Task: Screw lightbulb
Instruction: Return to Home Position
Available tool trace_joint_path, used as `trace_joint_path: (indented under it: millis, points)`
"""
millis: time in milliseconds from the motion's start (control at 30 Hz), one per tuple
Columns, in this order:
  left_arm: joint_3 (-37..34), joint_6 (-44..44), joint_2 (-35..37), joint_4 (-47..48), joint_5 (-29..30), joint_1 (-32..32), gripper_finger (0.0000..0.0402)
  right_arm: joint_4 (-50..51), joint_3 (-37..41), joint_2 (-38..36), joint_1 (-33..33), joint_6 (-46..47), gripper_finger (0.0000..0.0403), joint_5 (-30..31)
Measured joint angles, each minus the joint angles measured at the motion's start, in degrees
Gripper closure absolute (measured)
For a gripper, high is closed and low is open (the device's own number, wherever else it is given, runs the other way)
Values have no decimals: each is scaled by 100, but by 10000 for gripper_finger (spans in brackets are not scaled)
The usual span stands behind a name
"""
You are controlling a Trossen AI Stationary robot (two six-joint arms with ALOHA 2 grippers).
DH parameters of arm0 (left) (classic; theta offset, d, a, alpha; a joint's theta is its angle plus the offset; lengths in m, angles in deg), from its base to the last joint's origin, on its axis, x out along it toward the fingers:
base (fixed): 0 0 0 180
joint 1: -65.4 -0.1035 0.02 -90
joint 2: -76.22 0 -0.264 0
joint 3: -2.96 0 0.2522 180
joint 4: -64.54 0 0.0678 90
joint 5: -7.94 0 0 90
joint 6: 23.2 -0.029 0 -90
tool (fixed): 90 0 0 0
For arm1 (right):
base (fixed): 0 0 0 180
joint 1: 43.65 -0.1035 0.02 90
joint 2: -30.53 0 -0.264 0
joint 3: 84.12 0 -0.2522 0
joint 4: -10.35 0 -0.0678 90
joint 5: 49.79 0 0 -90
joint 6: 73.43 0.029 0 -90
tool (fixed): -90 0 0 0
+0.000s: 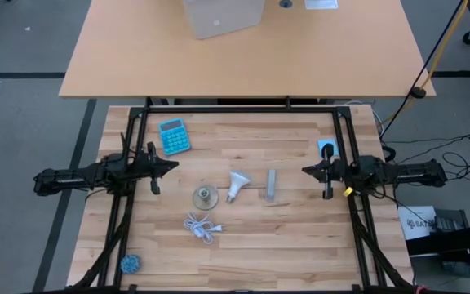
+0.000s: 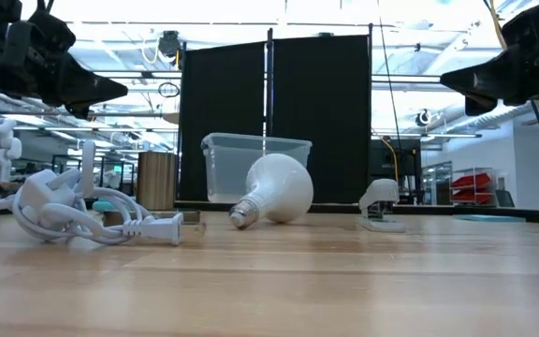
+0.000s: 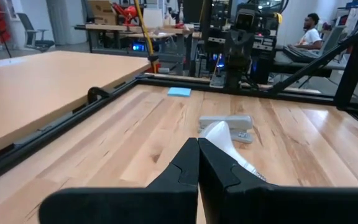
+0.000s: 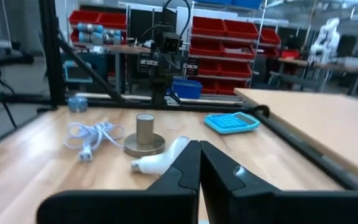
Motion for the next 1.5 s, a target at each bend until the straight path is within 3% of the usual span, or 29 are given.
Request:
trace_joint_path:
  millis: [133, 1500]
  points:
    - [0, 0, 0, 0, 0, 1, 402, 4, 0, 0, 0, 327, 403, 2]
    - [-2, -4, 0, 0, 0, 2, 401, 13, -2, 0, 1, 338, 403, 10]
